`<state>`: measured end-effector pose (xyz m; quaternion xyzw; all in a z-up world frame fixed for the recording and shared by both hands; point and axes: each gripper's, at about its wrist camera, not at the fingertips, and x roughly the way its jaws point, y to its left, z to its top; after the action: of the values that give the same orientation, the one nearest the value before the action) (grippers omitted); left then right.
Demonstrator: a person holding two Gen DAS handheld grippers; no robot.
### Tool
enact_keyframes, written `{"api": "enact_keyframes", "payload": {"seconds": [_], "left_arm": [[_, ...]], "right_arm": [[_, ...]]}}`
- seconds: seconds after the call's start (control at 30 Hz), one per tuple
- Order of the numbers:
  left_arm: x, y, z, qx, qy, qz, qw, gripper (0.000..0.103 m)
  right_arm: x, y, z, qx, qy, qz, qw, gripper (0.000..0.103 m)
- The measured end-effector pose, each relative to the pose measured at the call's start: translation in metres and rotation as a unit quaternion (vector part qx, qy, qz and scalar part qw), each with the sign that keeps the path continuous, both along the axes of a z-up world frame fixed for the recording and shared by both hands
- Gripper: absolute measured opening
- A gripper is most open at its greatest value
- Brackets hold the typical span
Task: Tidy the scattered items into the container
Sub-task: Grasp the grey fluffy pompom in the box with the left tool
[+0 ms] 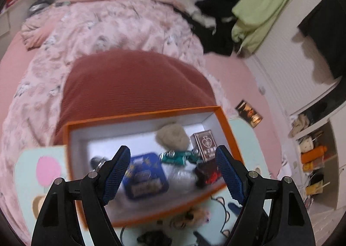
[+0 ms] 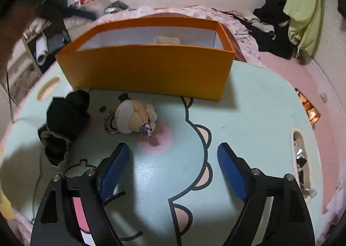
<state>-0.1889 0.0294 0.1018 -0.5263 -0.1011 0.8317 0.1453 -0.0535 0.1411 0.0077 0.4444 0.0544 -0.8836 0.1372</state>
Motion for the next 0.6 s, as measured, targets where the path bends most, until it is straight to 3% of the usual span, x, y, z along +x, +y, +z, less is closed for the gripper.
{"api": "enact_keyframes", "payload": {"seconds": [0.17, 0.33, 0.37, 0.47, 0.6], "left_arm": [[-0.03, 0.031, -0.029, -0.025, -0.048, -0.013, 0.9985, 0.072], [-0.046, 0.041, -0.06, -0.054, -0.089, 0.003, 0.9946, 0.066], [-0.047, 0.041, -0.064, -0.057, -0.094, 0.004, 0.994, 0.061], [-0.044, 0.038, -0.067, -0.068, -0.078, 0.008, 0.9946, 0.038], [-0.039, 0.025, -0.064, -0.036, -0.072, 0.009, 0.9967, 0.038]], "right_arm": [[-0.001, 0.004, 0.002, -0.007, -0.001, -0.001, 1.0, 0.086], [-0.003, 0.004, 0.001, -0.011, 0.0, -0.003, 1.0, 0.086], [-0.001, 0.004, -0.001, -0.013, 0.0, -0.003, 1.0, 0.086], [-0.002, 0.007, -0.002, -0.021, -0.002, -0.003, 1.0, 0.086], [-0.002, 0.007, -0.004, -0.026, -0.002, -0.005, 1.0, 0.086]]}}
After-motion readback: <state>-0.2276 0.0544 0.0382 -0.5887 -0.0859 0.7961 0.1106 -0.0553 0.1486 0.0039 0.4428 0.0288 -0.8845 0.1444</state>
